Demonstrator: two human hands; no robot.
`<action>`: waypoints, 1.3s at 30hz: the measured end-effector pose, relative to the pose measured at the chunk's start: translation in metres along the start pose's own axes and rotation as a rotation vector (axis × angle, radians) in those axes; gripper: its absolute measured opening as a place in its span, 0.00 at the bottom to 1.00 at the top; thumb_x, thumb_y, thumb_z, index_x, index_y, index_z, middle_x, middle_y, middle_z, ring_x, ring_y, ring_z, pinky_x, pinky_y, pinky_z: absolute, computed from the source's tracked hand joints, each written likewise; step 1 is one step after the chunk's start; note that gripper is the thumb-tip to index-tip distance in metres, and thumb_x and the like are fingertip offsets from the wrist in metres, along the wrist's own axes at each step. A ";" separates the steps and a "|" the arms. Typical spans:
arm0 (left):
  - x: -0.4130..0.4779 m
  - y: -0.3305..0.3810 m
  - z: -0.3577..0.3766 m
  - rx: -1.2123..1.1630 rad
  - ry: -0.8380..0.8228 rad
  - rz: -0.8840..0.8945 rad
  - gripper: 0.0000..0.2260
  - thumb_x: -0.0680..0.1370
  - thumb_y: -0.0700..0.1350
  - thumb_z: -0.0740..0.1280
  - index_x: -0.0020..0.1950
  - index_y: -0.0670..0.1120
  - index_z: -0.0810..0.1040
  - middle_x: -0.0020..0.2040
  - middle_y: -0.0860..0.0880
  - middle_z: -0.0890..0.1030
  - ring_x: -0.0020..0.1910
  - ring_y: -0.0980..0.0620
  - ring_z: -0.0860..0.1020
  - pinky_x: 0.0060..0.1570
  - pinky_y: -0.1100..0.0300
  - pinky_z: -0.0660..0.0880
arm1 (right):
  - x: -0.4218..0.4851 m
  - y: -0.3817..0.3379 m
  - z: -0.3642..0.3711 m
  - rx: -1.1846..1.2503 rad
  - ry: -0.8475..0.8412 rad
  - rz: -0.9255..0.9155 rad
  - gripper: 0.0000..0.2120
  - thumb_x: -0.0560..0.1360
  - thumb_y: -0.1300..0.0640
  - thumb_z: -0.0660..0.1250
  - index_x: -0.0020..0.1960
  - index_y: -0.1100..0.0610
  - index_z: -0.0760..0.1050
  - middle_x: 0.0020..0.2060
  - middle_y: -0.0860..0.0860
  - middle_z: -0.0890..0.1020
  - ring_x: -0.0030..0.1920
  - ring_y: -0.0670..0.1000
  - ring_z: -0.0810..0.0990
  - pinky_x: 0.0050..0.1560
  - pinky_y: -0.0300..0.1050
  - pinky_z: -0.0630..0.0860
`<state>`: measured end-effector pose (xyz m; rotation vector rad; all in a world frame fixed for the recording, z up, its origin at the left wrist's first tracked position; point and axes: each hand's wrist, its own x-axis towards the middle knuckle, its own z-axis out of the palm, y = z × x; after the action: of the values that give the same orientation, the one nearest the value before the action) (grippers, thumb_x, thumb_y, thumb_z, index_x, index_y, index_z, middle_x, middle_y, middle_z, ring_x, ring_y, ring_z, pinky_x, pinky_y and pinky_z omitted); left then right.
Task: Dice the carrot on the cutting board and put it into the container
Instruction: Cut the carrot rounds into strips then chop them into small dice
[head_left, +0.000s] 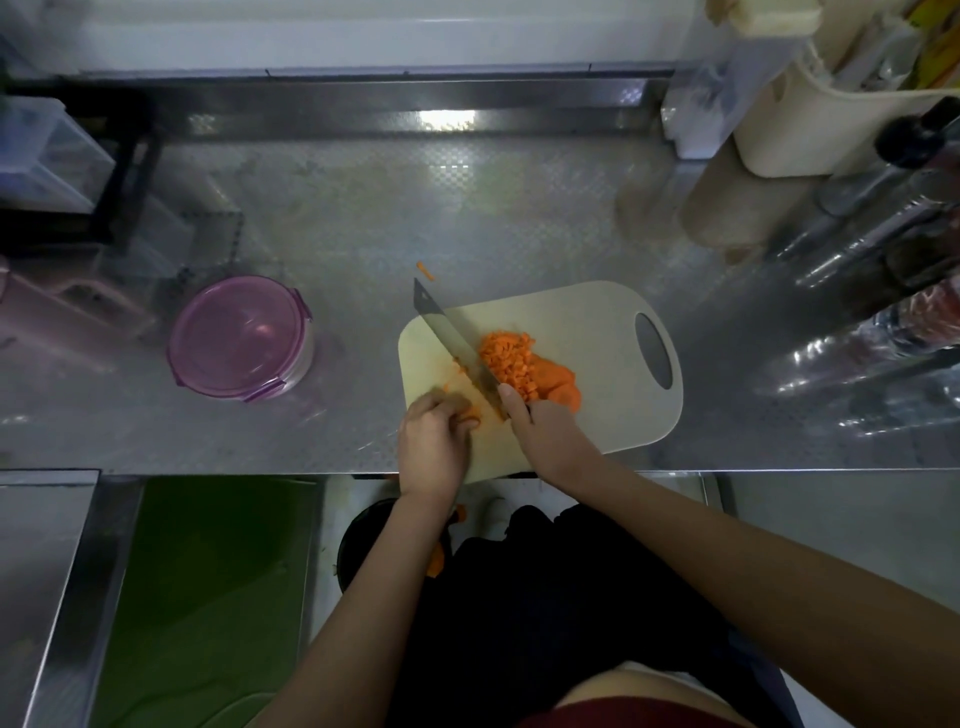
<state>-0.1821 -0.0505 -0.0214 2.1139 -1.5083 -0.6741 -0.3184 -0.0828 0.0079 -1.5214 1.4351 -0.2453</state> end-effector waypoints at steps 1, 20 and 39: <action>-0.001 -0.001 -0.001 -0.003 -0.004 0.003 0.10 0.72 0.41 0.71 0.52 0.41 0.82 0.50 0.44 0.79 0.52 0.44 0.76 0.56 0.53 0.73 | -0.001 0.000 0.001 0.003 0.021 -0.015 0.28 0.80 0.42 0.50 0.27 0.55 0.65 0.26 0.52 0.72 0.32 0.52 0.73 0.40 0.45 0.67; -0.006 -0.007 -0.006 0.077 0.014 0.031 0.02 0.71 0.37 0.69 0.42 0.40 0.81 0.44 0.42 0.78 0.47 0.40 0.76 0.50 0.51 0.73 | -0.012 -0.009 0.027 -0.152 0.006 -0.019 0.29 0.80 0.41 0.49 0.51 0.65 0.77 0.45 0.63 0.81 0.47 0.61 0.80 0.46 0.48 0.74; -0.008 -0.019 -0.007 0.058 -0.018 -0.033 0.05 0.74 0.45 0.69 0.46 0.44 0.79 0.48 0.47 0.75 0.51 0.47 0.73 0.53 0.54 0.72 | -0.009 0.001 0.002 0.033 -0.006 -0.055 0.24 0.81 0.46 0.52 0.28 0.53 0.63 0.24 0.47 0.68 0.27 0.44 0.67 0.33 0.42 0.63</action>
<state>-0.1659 -0.0366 -0.0271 2.1851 -1.5231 -0.6706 -0.3200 -0.0737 0.0104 -1.5352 1.3796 -0.2960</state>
